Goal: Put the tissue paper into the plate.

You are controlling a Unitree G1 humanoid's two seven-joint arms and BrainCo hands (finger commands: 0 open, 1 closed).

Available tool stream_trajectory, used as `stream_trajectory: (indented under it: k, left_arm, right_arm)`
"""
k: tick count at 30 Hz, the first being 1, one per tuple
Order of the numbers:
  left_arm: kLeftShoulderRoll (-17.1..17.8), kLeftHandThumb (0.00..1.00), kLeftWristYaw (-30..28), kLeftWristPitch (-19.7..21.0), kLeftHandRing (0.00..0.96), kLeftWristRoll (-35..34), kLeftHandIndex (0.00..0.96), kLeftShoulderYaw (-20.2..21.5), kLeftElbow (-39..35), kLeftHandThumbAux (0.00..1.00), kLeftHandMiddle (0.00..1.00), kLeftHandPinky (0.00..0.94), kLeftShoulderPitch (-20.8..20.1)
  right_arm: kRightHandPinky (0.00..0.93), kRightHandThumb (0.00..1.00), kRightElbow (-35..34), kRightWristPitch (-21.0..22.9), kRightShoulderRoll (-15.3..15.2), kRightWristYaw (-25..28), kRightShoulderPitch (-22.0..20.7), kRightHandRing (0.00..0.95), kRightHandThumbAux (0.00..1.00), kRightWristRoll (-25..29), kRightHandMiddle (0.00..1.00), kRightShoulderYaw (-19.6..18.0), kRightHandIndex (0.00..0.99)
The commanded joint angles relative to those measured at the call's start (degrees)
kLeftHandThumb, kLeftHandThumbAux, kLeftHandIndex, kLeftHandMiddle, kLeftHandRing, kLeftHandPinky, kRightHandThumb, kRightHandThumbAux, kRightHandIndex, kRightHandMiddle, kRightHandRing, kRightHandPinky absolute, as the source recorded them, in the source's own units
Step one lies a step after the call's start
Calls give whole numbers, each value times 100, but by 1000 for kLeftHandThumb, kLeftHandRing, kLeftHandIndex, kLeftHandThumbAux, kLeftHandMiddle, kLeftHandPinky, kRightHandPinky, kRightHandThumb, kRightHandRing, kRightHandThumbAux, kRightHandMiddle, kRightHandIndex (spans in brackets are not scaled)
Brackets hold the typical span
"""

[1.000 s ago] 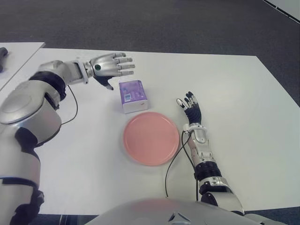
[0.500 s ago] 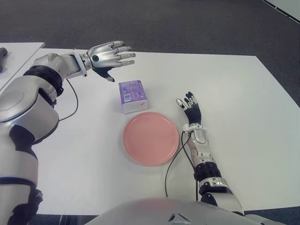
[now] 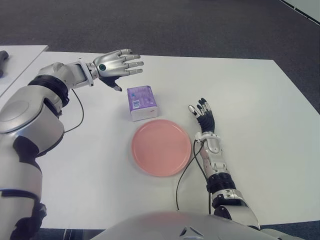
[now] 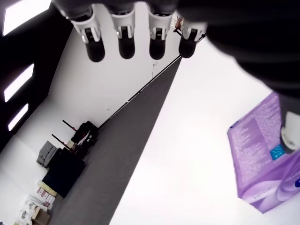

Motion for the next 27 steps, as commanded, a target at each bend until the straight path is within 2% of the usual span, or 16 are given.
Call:
stream_trajectory:
  k: [1, 27]
  left_arm:
    - [-87, 121, -72, 5, 0, 63, 0, -75, 61, 442, 0, 0, 144]
    - [-172, 140, -172, -133, 0, 176, 0, -370, 204, 479, 0, 0, 355]
  right_arm:
    - [9, 204, 305, 400, 59, -38, 361, 0, 660, -17, 0, 2, 0]
    - [9, 204, 145, 449, 41, -10, 463, 0, 660, -7, 0, 9, 0]
